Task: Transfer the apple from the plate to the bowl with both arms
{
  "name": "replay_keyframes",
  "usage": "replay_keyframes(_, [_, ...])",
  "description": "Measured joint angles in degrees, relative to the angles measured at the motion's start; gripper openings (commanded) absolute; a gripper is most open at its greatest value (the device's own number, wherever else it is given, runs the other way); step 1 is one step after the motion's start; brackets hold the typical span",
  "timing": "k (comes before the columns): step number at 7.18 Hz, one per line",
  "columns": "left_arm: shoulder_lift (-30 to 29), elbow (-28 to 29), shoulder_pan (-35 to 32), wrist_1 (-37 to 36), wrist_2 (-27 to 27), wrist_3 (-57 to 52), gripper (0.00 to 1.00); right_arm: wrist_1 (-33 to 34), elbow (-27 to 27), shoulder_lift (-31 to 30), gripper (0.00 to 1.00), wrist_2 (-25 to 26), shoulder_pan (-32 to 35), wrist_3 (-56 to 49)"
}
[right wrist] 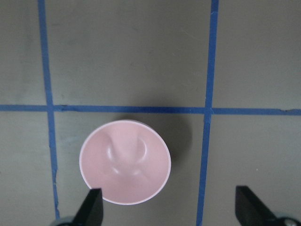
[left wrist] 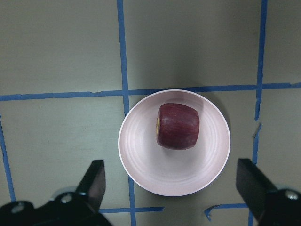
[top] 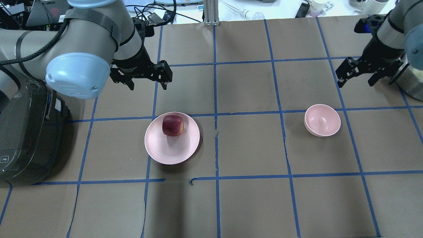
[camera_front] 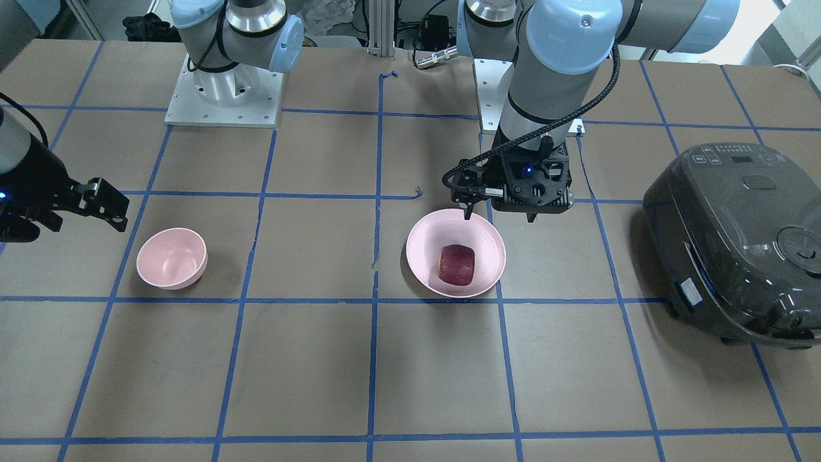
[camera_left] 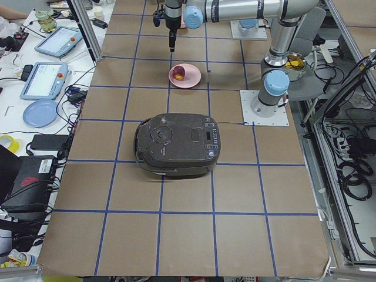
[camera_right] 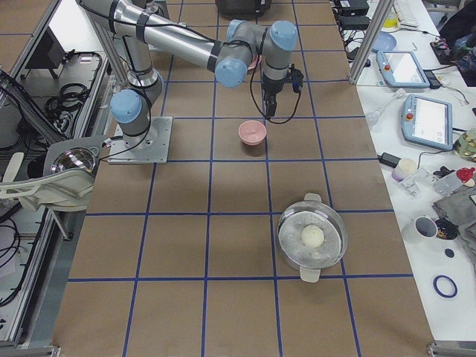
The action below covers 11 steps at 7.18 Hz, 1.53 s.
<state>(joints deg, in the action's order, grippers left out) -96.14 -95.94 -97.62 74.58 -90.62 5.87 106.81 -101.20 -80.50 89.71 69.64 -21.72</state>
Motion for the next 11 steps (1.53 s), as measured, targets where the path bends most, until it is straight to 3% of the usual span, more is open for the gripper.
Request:
replay_keyframes(1, [-0.21,-0.88,-0.54,-1.16,0.07,0.2,1.0,6.29,-4.79,1.38,0.77,0.0,-1.37,-1.47])
replay_keyframes(2, [-0.35,-2.01,-1.08,-2.43,0.13,0.12,1.0,12.91,-9.62,2.43,0.6,-0.03,-2.24,-2.52])
replay_keyframes(3, [-0.39,-3.43,-1.43,-4.02,0.1,-0.14,1.0,18.4,-13.17,3.53,0.37,-0.07,-2.63,-3.03])
replay_keyframes(4, [-0.36,-4.85,-1.65,-5.41,-0.05,-0.18,1.0,21.58,-14.91,4.52,0.04,-0.09,-2.74,-3.49])
replay_keyframes(7, [-1.0,-9.04,-2.04,-8.06,-0.17,0.09,1.0,22.91,-15.98,5.24,0.0,-0.42,-2.78,-4.91])
replay_keyframes(11, [-6.6,-14.96,-2.68,-20.7,-0.02,-0.17,1.0,20.38,-13.06,4.74,0.0,-1.47,-1.86,-3.9])
